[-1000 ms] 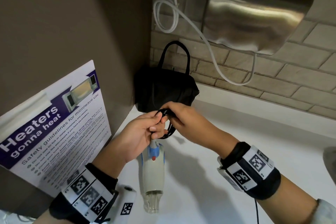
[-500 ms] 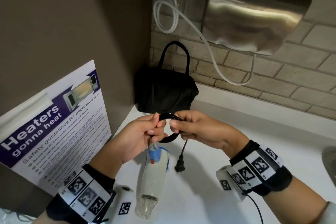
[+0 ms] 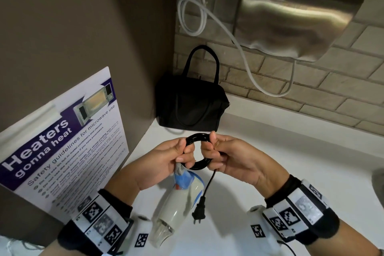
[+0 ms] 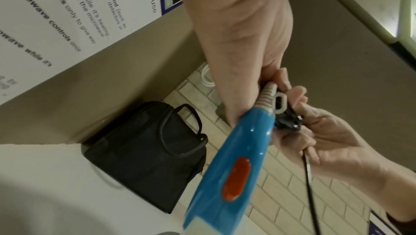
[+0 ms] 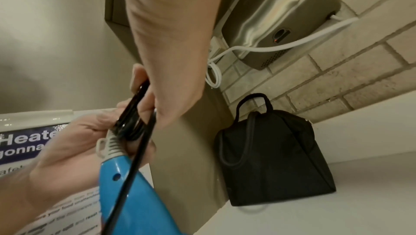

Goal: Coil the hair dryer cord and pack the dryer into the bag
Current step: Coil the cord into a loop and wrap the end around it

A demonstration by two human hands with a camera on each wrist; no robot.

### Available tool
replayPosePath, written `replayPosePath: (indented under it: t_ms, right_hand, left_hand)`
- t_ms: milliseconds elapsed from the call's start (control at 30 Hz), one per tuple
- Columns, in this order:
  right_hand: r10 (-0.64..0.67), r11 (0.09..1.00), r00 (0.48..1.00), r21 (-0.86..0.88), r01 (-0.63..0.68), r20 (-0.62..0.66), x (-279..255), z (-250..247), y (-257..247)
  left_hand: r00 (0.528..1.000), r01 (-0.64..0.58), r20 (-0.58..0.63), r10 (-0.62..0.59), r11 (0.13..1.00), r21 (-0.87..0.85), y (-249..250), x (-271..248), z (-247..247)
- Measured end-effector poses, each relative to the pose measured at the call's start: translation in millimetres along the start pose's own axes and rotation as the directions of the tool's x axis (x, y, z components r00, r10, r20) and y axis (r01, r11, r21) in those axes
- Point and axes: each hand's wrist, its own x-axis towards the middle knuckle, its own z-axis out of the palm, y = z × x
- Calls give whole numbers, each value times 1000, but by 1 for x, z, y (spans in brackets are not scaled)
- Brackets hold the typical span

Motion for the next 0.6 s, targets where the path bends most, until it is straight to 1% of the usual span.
replayPosePath:
  t_ms: [33,100,167,267,367,433,467,500,533,567,600]
  right_hand:
    - [-18,999,1000,-48,19,11,-1,0,0]
    - [-54,969,998,-239,60,34,-5,-3,-3]
    - [-76,896,997,-436,79,23,-10,-8,-7]
    - [-73,793,996,-609,22,-59,-20,-14,-12]
    - [-53,605,989,-793,-81,-141,-28,-23,-9]
    - [-16,542,984,-828,-142,-179,-29,-35,1]
    - [3,489,981,-855,-172,-196,-29,-43,8]
    - [18,410,974,-887,-212,-225,-28,-51,17]
    - [17,325,964,-910,-258,-267,-28,-59,24]
    - [-12,271,951,-916,-295,-310,-27,-64,29]
    - [-60,249,937,-914,-320,-345,-26,-68,32]
  left_hand:
    - [1000,-6,-20,7,999,32,0,0,1]
    - [998,-21,-54,24,998,63,1,-1,2]
    - [997,-26,-75,29,999,48,-1,-1,2]
    - [996,-25,-80,30,998,54,-6,-1,3]
    - [991,-22,-129,30,998,63,-5,-1,4]
    - [983,-26,-180,34,999,47,-3,0,3]
    - [980,-31,-197,38,999,35,-3,0,3]
    - [977,-35,-208,41,999,31,-2,0,2]
    - [976,-34,-214,40,999,34,-3,-1,1]
    - [975,-28,-218,37,999,44,-3,-1,1]
    - [976,-18,-216,30,998,57,-4,-1,0]
